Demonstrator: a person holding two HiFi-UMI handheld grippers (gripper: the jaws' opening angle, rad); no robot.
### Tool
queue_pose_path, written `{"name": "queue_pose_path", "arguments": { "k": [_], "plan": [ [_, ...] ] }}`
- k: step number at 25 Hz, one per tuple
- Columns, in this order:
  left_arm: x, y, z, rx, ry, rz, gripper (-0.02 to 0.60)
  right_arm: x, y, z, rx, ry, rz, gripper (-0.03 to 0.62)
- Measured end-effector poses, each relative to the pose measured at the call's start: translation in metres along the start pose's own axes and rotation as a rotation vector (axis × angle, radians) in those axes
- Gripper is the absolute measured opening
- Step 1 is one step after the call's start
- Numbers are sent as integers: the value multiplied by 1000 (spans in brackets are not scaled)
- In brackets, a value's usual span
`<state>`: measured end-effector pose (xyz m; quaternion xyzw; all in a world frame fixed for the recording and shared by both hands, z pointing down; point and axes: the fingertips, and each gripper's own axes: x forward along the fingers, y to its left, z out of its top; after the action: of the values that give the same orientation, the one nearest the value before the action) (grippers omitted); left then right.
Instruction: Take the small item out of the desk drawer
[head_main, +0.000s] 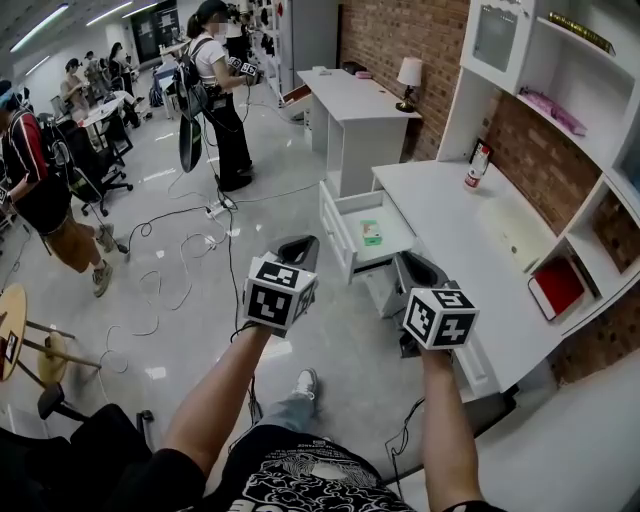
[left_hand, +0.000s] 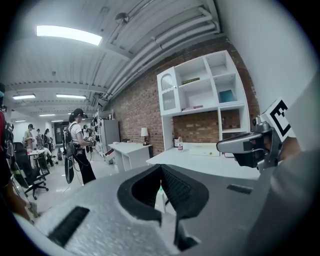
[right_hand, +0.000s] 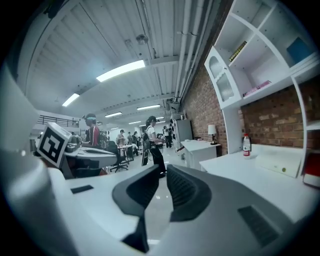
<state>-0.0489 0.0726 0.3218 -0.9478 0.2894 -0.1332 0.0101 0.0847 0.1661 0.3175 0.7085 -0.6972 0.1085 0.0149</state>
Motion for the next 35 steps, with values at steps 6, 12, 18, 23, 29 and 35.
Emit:
{"name": "queue_pose_path", "arguments": {
  "k": [6,12,18,23,29,35],
  "plan": [
    [25,11,1,-5,12,-16,5,25,-10,3,-9,16,3,172],
    [59,35,4,-2,13,-11,5,63,-23,2,-17,43,11,238],
    [106,65,7,-9,21,-19,5,111,-46,6,-5,56,-6,279],
    [145,99,12,-17,23,-23,5,155,-61,10,1,88,-12,296],
    [184,132,18,-28,22,-41,5,200,-69,15,-3,128,-23,335],
    [215,162,21,-36,32,-56,5,243,-80,20,6,151,-35,367]
  ]
}}
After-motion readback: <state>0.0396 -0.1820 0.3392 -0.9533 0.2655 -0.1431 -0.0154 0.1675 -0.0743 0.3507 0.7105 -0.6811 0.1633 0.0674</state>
